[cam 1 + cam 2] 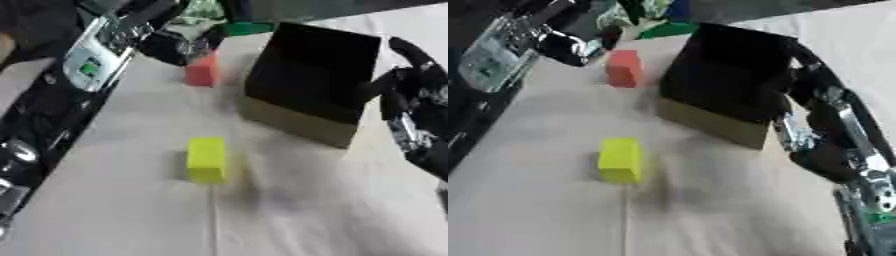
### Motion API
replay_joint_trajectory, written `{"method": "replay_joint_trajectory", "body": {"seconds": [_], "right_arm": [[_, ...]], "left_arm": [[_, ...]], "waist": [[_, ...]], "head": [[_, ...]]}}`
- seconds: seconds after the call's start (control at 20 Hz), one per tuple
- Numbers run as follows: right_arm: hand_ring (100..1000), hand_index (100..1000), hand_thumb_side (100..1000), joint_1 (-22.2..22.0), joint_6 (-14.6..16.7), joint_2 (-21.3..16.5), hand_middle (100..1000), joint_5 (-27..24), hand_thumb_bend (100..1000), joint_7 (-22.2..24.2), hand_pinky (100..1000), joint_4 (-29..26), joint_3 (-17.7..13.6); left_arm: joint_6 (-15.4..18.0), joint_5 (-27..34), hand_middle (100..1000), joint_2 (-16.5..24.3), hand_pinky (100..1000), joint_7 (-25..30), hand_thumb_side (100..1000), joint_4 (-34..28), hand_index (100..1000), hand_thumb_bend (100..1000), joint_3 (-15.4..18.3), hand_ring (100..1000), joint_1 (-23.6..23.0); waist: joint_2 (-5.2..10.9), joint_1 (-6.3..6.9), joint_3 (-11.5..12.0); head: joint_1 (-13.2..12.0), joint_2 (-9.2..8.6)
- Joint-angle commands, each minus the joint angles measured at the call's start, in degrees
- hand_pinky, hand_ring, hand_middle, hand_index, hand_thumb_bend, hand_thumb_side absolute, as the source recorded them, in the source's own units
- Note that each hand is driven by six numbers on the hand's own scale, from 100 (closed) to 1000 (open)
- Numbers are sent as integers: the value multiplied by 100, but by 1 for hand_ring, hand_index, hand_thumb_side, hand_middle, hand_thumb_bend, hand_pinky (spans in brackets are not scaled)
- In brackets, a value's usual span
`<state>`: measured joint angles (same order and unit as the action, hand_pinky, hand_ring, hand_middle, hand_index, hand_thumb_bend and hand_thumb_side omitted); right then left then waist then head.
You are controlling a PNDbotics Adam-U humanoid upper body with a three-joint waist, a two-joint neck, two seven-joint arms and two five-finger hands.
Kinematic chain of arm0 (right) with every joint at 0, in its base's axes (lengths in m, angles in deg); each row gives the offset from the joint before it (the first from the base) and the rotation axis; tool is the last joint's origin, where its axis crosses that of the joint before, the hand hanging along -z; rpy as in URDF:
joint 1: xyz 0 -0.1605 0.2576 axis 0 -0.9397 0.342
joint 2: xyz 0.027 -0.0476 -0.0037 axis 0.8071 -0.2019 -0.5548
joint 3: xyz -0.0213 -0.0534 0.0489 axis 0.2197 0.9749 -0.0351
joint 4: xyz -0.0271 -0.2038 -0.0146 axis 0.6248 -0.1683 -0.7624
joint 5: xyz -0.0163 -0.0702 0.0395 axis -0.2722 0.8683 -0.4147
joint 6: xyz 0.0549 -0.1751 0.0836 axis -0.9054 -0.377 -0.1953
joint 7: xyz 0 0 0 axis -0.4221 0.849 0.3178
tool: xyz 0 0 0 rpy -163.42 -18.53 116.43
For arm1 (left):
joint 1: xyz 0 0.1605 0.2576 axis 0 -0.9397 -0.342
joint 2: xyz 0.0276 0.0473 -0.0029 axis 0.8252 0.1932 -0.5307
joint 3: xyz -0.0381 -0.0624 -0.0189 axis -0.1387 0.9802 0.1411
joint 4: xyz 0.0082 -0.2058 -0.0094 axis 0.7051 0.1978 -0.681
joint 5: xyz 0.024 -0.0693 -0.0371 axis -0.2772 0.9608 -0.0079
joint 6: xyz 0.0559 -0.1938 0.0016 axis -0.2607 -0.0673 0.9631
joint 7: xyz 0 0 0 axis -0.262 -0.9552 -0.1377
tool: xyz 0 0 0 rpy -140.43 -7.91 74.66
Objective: Pick up objects on the table and place them in the box.
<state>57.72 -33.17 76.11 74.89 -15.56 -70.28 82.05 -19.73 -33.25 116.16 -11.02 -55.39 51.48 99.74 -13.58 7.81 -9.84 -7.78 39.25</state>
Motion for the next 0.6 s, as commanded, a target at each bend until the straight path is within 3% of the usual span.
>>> {"method": "replay_joint_trajectory", "body": {"seconds": [0.05, 0.25, 0.6], "right_arm": [[573, 1000, 523, 12, 9, -105, 529, 71, 100, -22, 758, -29, -48], [573, 1000, 523, -19, 15, -129, 529, 97, 100, -28, 758, -6, -54], [573, 1000, 523, -42, 18, -138, 528, 124, 100, -35, 758, 16, -67]], "left_arm": [[1412, -77, 686, 205, 728, 1707, 526, 156, 853, 100, -330, 637, 282], [1413, -171, 691, 188, 729, 2035, 521, 241, 854, 100, -557, 641, 363], [1413, -256, 688, 264, 729, 2281, 547, 299, 857, 100, -648, 640, 207]], "waist": [[135, -17, 18], [157, 11, 41], [161, 40, 44]], "head": [[46, 30], [99, 22], [166, -41]]}}
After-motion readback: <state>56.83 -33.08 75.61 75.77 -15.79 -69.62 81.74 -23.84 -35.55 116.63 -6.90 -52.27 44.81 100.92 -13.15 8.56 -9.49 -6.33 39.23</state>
